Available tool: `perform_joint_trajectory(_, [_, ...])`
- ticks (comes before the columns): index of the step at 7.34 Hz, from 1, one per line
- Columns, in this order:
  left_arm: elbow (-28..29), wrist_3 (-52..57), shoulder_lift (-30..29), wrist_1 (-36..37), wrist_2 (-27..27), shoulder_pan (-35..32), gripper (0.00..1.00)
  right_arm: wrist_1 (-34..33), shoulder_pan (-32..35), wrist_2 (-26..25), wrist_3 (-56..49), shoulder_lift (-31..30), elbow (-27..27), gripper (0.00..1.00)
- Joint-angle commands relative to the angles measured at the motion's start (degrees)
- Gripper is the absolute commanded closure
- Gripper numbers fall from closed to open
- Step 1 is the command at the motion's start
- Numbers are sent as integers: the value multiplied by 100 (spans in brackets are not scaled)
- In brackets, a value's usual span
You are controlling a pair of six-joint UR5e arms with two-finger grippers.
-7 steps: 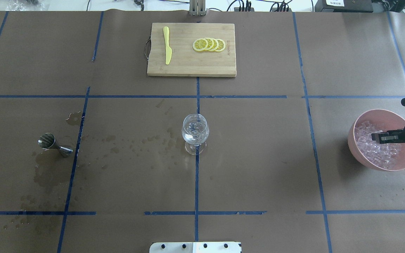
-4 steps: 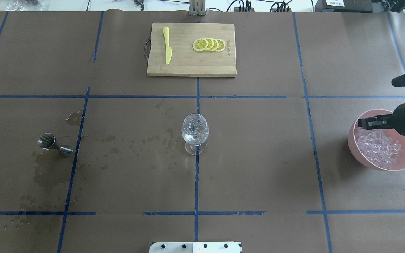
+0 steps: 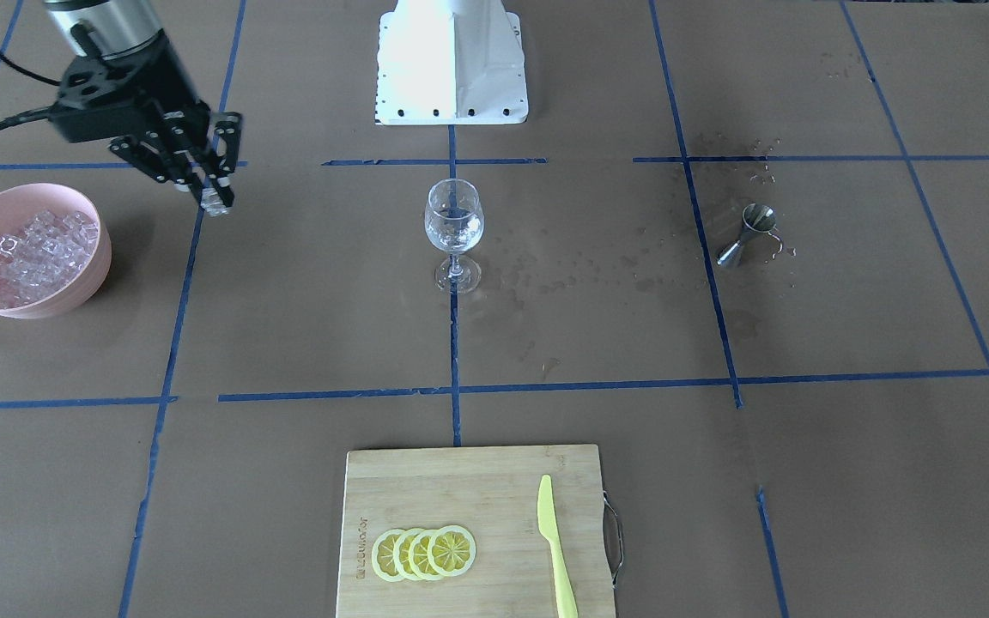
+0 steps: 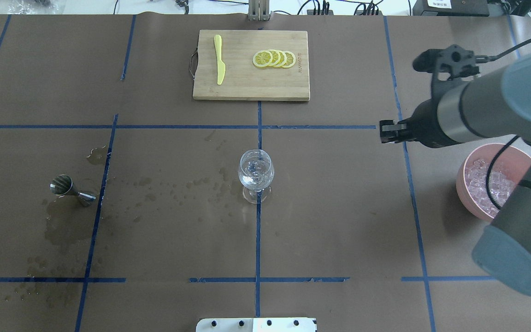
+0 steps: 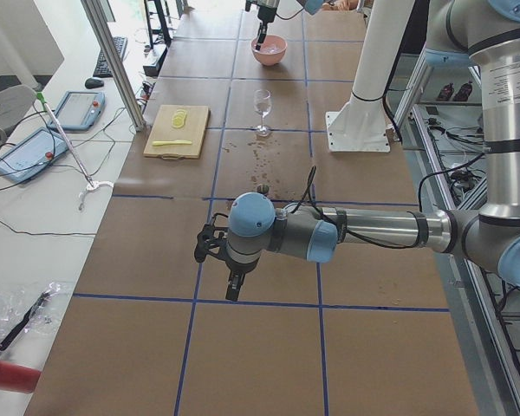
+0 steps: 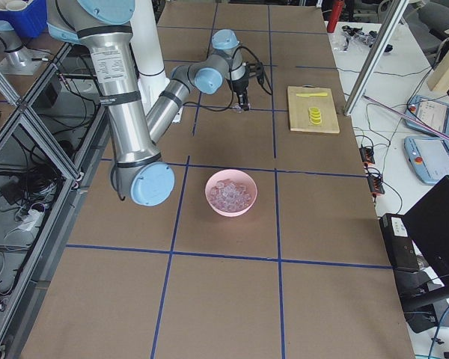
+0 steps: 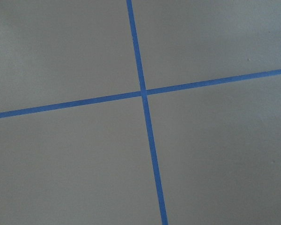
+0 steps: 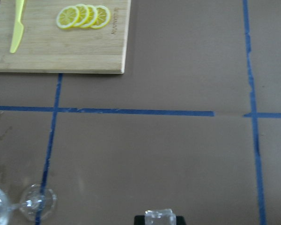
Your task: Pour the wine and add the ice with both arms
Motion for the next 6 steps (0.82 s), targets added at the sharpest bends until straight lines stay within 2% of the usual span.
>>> perform_joint_trajectory(1, [-26,0,-19,-5,0,0,0,-1130,-813,-735,916,1601,-477,100])
perform_joint_trajectory(2, [-17,0,-20,-5,0,0,0,-1139,-1024,-885,1137,2129,-994,100])
perform_joint_trajectory(3, [-26,0,-20,-5,0,0,0,-1139,-1244,-1122,1348,2395,-1321,100])
perform_joint_trajectory(6, [-17,0,-20,-5,0,0,0,-1148,-1561,-1378,1403,2564,-1606,100])
